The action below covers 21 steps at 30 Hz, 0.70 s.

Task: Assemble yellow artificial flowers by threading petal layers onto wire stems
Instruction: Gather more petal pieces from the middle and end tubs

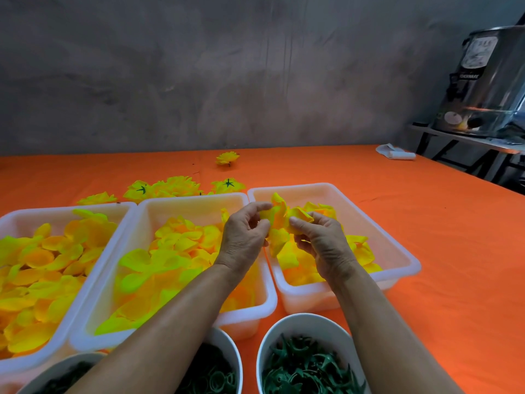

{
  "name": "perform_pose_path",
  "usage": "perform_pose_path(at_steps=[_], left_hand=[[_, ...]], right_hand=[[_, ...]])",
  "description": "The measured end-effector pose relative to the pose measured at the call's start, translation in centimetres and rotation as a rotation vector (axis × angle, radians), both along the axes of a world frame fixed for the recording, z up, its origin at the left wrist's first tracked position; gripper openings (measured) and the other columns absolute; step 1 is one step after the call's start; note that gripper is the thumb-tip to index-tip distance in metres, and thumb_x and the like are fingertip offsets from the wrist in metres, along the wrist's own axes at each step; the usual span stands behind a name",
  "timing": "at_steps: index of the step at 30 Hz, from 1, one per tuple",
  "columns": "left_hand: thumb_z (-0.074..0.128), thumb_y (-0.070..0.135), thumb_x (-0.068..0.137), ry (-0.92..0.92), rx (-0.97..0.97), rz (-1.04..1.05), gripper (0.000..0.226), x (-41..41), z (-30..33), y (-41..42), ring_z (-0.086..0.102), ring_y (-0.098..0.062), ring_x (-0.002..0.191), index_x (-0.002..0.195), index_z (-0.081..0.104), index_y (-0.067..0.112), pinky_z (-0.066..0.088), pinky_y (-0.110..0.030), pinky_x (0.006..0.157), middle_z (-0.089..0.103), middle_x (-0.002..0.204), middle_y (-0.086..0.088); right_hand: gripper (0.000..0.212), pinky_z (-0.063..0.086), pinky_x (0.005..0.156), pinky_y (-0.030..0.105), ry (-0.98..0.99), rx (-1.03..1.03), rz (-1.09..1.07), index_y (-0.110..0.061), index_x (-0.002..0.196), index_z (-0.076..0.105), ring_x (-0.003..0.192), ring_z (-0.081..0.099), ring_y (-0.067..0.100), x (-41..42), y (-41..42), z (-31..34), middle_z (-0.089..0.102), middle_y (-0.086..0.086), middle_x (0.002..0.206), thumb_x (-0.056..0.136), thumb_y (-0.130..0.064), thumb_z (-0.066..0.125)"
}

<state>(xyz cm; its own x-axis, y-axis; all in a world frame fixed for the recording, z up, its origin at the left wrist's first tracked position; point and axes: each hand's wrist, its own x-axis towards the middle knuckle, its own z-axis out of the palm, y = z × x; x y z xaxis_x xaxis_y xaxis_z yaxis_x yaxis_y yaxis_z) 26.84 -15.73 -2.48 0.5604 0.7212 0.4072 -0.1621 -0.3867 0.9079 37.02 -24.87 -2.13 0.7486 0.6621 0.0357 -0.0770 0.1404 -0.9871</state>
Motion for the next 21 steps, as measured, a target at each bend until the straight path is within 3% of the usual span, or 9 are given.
perform_pose_path(at_steps=[2, 4, 8, 13, 18, 21], left_hand=[[0.070, 0.008, 0.082, 0.009, -0.027, 0.052, 0.011, 0.0, -0.1, 0.1, 0.050, -0.019, 0.064, 0.091, 0.065, 0.011, 0.052, -0.027, 0.051, 0.050, 0.068, -0.008], [0.079, 0.015, 0.074, 0.010, -0.071, 0.073, 0.021, -0.1, -0.1, 0.2, 0.052, -0.015, 0.060, 0.083, 0.062, 0.009, 0.050, -0.022, 0.048, 0.055, 0.069, -0.008], [0.074, -0.004, 0.074, -0.059, -0.160, 0.101, 0.023, 0.0, 0.0, 0.6, 0.053, -0.005, 0.048, 0.074, 0.055, 0.009, 0.051, -0.024, 0.047, 0.054, 0.063, -0.004], [0.058, -0.013, 0.083, -0.151, -0.251, 0.069, 0.028, 0.0, 0.2, 0.7, 0.057, -0.012, 0.064, 0.080, 0.059, 0.015, 0.052, -0.023, 0.054, 0.060, 0.073, -0.003], [0.066, -0.001, 0.082, -0.184, -0.258, 0.037, 0.015, 0.1, 0.0, 0.7, 0.059, 0.000, 0.065, 0.083, 0.069, 0.014, 0.049, -0.016, 0.064, 0.067, 0.071, 0.008], [0.067, 0.006, 0.084, -0.153, -0.227, 0.029, 0.007, 0.2, -0.2, 0.6, 0.054, -0.003, 0.065, 0.085, 0.071, 0.012, 0.047, -0.018, 0.062, 0.064, 0.073, 0.002]], right_hand=[[0.009, 0.041, 0.056, 0.022, -0.025, 0.009, 0.016, -0.016, 0.081, 0.062, 0.051, 0.049, 0.007, 0.0, 0.0, 0.0, 0.060, 0.000, 0.069, 0.082, -0.010, 0.068], [0.008, 0.041, 0.056, 0.021, -0.059, 0.021, 0.037, -0.016, 0.081, 0.063, 0.051, 0.050, 0.005, -0.1, 0.0, 0.0, 0.060, -0.002, 0.068, 0.082, -0.010, 0.068], [0.011, 0.040, 0.055, 0.021, -0.027, 0.101, -0.085, -0.016, 0.078, 0.061, 0.050, 0.047, 0.004, 0.1, 0.0, 0.1, 0.056, -0.002, 0.066, 0.085, -0.009, 0.065], [0.012, 0.042, 0.054, 0.020, 0.092, 0.201, -0.215, -0.018, 0.080, 0.059, 0.059, 0.054, 0.006, 0.8, -0.5, 0.3, 0.059, -0.003, 0.070, 0.091, -0.012, 0.057], [0.011, 0.044, 0.057, 0.020, 0.171, 0.294, -0.229, -0.018, 0.084, 0.059, 0.063, 0.058, 0.006, 0.7, -0.4, 0.5, 0.063, -0.007, 0.068, 0.092, -0.010, 0.056], [0.014, 0.044, 0.056, 0.020, 0.249, 0.400, -0.247, -0.018, 0.081, 0.058, 0.065, 0.055, 0.009, 0.9, -0.5, 0.5, 0.063, -0.007, 0.065, 0.090, -0.006, 0.058]])
